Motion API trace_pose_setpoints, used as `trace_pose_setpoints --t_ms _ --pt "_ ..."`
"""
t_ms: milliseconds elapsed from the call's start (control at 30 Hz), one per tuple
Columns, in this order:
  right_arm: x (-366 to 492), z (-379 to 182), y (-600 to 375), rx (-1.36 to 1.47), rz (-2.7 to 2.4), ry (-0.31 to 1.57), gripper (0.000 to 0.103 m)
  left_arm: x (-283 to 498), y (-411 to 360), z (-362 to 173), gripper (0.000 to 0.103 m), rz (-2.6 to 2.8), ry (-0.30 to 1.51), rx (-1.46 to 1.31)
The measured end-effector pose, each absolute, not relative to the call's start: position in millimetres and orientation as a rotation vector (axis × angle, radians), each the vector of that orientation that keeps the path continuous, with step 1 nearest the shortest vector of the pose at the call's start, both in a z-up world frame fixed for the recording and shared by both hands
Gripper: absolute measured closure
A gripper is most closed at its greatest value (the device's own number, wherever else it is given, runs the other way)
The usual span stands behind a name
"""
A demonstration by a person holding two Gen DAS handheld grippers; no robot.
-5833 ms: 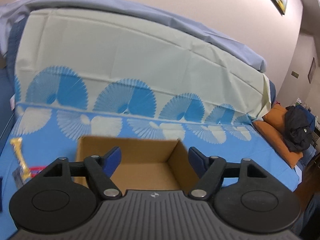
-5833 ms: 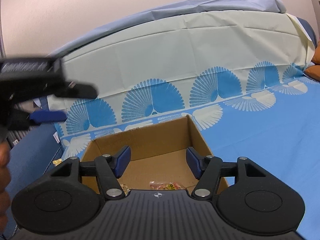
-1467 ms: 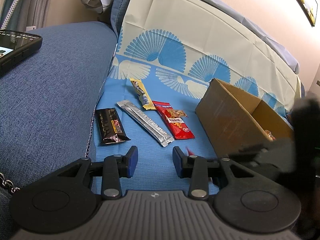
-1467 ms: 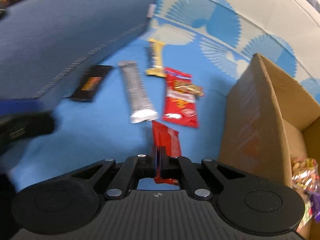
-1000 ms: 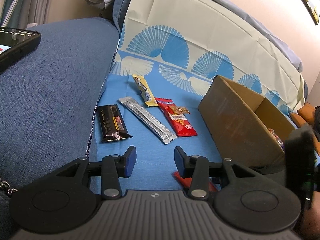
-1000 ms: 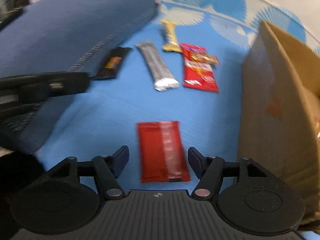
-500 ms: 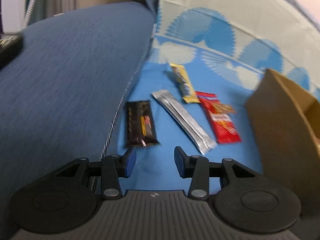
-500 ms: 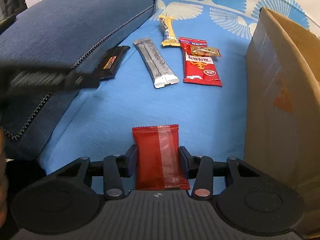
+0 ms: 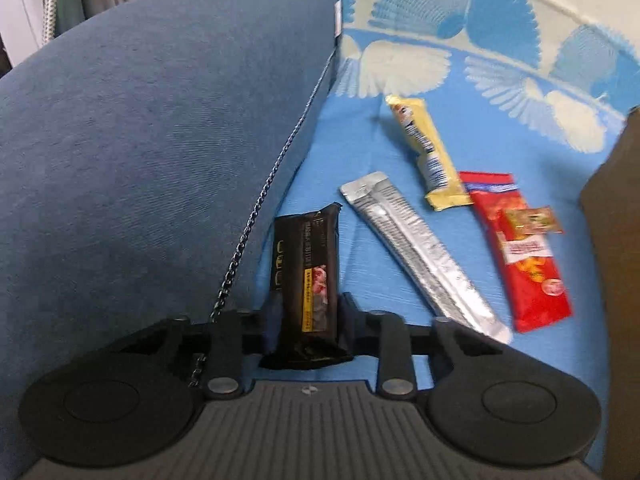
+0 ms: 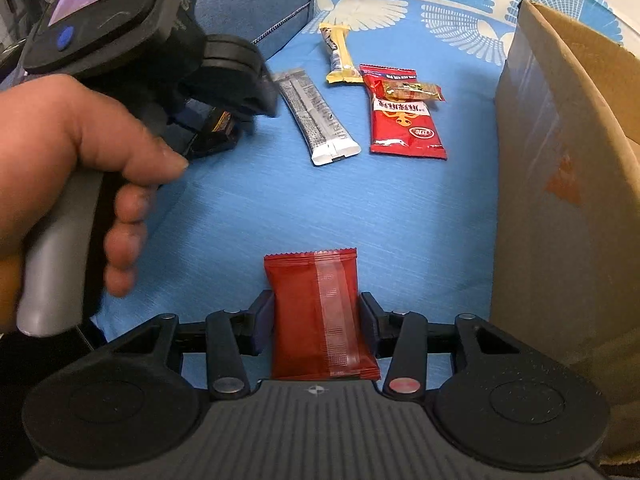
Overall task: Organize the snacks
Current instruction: 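Grasp the dark brown chocolate bar with left tool while right tool holds the red bar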
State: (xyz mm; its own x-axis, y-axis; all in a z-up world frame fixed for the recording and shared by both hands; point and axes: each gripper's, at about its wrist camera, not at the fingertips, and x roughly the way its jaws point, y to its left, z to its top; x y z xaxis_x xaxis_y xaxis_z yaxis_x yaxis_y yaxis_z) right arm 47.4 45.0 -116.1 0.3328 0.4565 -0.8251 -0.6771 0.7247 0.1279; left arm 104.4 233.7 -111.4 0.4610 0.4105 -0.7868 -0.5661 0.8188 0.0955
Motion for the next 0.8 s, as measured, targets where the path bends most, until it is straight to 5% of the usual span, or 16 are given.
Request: trace_pose_setpoints --t_ms 433,800 --pt "42.2 -115.8 42.1 -0.233 0.735 0.970 0.056 -18.4 202.3 -99.7 0.075 0.316 0.864 -0.328" --pt "26.7 -114.7 34.5 -0.241 0.717 0.968 0.056 -28.0 206.2 -102.2 0.072 0.252 0.851 -0.396"
